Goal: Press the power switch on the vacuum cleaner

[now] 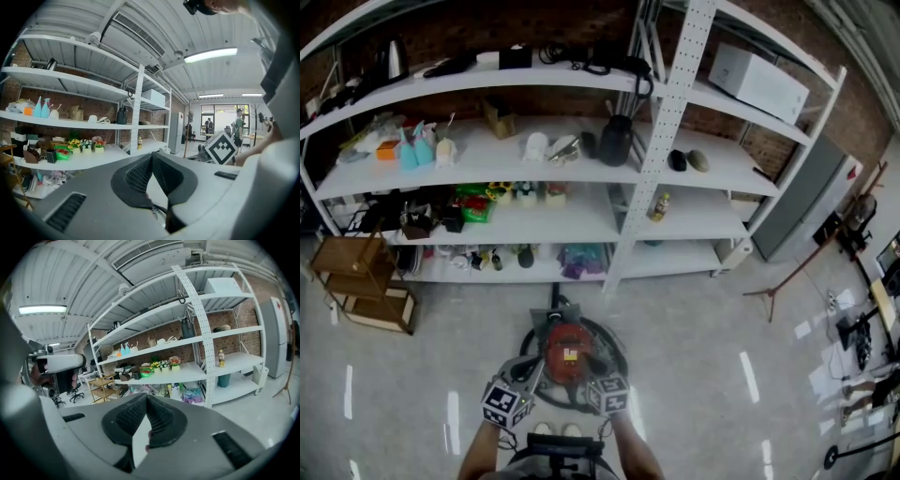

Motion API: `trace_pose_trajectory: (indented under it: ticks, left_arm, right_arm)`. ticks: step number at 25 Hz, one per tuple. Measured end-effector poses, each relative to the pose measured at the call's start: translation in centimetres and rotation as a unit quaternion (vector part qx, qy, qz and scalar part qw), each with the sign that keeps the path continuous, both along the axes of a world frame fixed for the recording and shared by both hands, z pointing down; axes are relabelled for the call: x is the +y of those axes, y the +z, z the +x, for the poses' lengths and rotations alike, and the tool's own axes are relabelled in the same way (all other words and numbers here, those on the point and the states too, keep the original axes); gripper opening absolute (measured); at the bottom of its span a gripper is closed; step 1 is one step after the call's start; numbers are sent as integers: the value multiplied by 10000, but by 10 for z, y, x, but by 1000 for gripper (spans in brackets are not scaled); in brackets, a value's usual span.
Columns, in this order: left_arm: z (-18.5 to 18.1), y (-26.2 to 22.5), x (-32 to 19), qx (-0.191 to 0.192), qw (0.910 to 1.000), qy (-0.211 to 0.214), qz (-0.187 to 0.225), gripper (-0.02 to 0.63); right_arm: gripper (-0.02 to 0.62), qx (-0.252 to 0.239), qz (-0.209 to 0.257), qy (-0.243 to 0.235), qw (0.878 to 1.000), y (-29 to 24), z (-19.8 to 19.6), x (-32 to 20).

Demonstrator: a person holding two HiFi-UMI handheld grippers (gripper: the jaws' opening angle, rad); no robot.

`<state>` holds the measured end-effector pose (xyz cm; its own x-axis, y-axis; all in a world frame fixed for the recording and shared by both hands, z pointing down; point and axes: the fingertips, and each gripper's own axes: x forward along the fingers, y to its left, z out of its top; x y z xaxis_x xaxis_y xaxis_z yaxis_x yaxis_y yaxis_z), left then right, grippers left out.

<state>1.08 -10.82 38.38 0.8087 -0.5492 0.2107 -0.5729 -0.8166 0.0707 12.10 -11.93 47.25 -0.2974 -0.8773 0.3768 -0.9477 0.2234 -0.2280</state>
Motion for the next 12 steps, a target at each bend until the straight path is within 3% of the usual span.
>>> trace_pose_trajectory:
  ticks: [12]
  left_arm:
    - [3, -13, 3, 83, 9999, 5, 115, 6]
  right_arm:
    - [12, 61, 602, 142, 9981, -61, 10, 11]
